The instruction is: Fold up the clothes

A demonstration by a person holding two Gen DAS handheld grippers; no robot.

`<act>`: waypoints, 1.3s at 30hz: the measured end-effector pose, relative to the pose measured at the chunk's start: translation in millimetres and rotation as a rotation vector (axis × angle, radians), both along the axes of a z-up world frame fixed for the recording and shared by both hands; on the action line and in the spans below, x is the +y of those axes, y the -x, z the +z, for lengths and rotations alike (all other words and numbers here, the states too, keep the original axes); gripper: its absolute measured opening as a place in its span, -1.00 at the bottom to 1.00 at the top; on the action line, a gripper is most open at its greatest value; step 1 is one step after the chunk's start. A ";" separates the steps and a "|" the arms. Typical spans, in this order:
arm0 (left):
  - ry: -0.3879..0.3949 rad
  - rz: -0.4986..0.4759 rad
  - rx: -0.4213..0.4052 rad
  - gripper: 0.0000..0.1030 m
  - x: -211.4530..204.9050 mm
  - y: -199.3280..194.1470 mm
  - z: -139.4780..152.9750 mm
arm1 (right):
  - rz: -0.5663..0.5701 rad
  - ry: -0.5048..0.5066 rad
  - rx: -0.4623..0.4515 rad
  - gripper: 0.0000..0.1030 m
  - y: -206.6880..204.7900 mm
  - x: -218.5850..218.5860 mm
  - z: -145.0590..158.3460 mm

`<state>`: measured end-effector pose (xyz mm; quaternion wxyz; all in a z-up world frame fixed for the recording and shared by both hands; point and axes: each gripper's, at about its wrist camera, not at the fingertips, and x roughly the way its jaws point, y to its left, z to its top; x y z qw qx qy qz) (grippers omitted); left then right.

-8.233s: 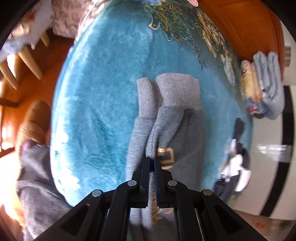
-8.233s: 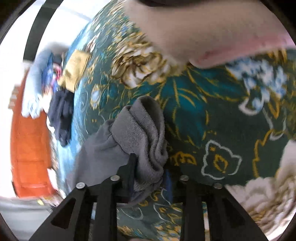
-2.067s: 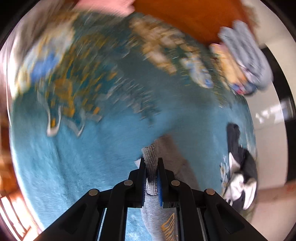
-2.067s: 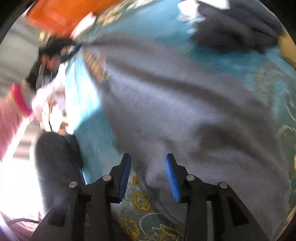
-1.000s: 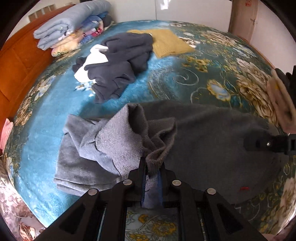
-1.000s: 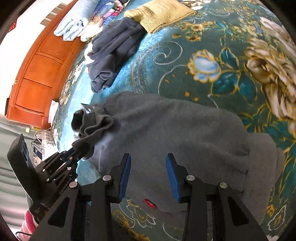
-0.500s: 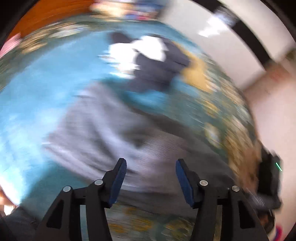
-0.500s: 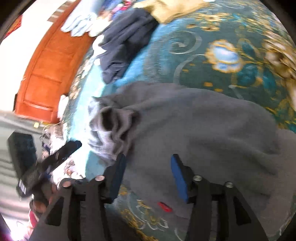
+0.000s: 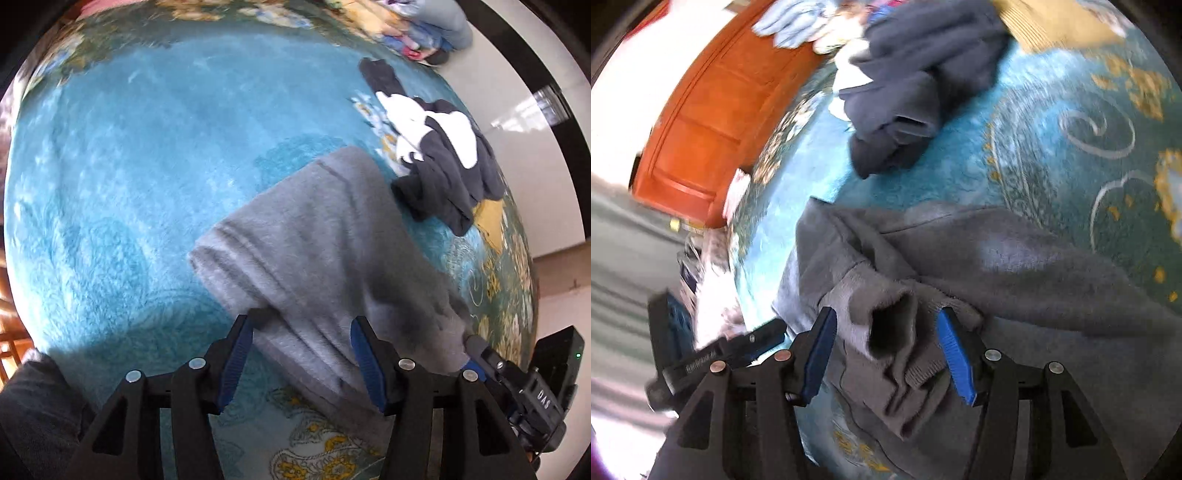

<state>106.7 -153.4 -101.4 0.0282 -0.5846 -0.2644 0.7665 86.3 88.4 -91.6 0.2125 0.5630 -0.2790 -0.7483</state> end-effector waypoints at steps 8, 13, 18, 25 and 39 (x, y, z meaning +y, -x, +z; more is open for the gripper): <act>-0.064 0.065 0.022 0.15 -17.9 -5.9 0.1 | 0.014 0.070 -0.022 -0.90 5.5 -13.2 7.7; -0.066 0.092 0.092 0.15 -25.0 -10.2 14.7 | -0.040 0.080 -0.067 -0.90 -1.1 2.1 -0.9; -0.029 0.021 0.133 0.15 -9.8 1.6 27.1 | -0.104 0.081 -0.124 -0.90 -8.3 20.8 -15.2; 0.073 -0.134 0.066 0.15 30.5 14.1 9.5 | -0.120 -0.015 -0.127 -0.86 -10.0 20.1 -13.0; 0.034 -0.150 -0.012 0.15 18.8 5.9 -9.5 | 0.094 -0.198 0.066 -0.38 -0.3 -38.6 24.9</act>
